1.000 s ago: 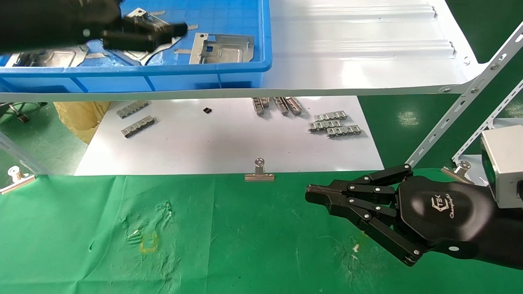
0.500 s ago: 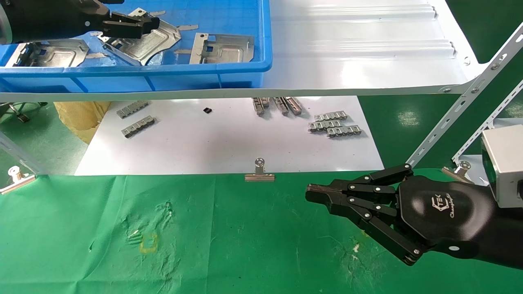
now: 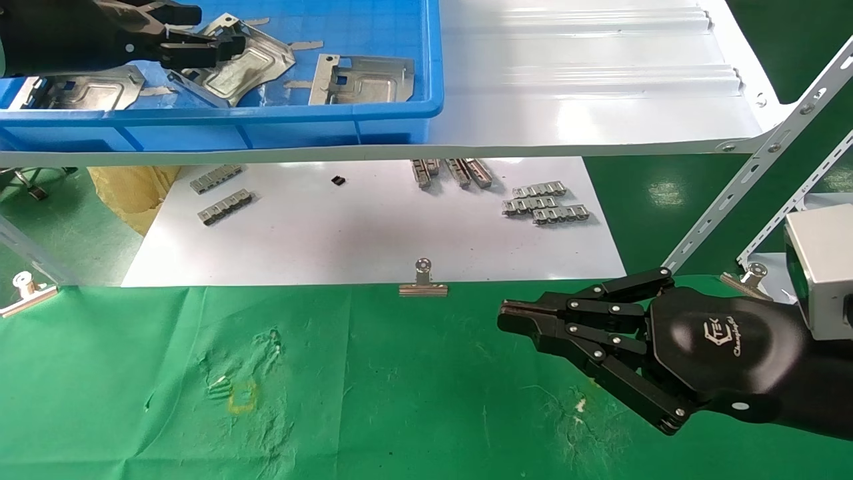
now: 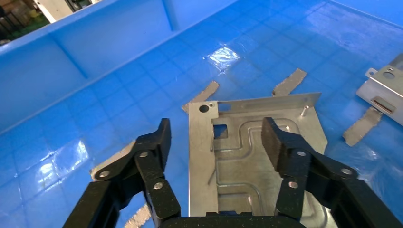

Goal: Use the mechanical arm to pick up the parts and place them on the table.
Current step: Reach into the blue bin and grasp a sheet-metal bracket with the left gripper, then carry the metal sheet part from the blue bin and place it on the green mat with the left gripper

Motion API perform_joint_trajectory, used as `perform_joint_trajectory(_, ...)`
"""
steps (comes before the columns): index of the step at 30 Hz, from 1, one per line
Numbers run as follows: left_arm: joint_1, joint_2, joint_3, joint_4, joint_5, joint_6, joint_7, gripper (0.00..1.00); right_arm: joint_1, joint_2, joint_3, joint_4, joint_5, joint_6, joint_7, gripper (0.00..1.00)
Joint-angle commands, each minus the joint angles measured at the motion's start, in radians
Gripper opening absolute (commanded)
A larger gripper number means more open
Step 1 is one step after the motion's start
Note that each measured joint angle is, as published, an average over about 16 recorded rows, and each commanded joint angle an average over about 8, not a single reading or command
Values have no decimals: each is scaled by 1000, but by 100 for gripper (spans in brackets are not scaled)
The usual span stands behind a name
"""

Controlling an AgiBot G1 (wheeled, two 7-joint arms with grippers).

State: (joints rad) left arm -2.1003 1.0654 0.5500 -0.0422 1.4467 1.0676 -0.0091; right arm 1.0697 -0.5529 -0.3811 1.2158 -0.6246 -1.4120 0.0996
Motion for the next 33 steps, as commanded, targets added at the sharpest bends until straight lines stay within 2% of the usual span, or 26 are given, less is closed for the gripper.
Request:
perform_joint_trajectory(1,-3,-2,0,11,-1,9,-2,0,0,0,0,0,0,0,0,100)
perform_joint_trajectory(20,-21,-21,-2,21,-3,37,23,0,0,0,0,0,0,0,0,100)
perform_joint_trajectory(25,-44,-42,-23,-11,-36,149,62,0,0,0,0,0,0,0,0,100)
perform_joint_trajectory(33,-60,-65,-51,-58,-91,446,123,0,0,0,0,0,0,0,0,100)
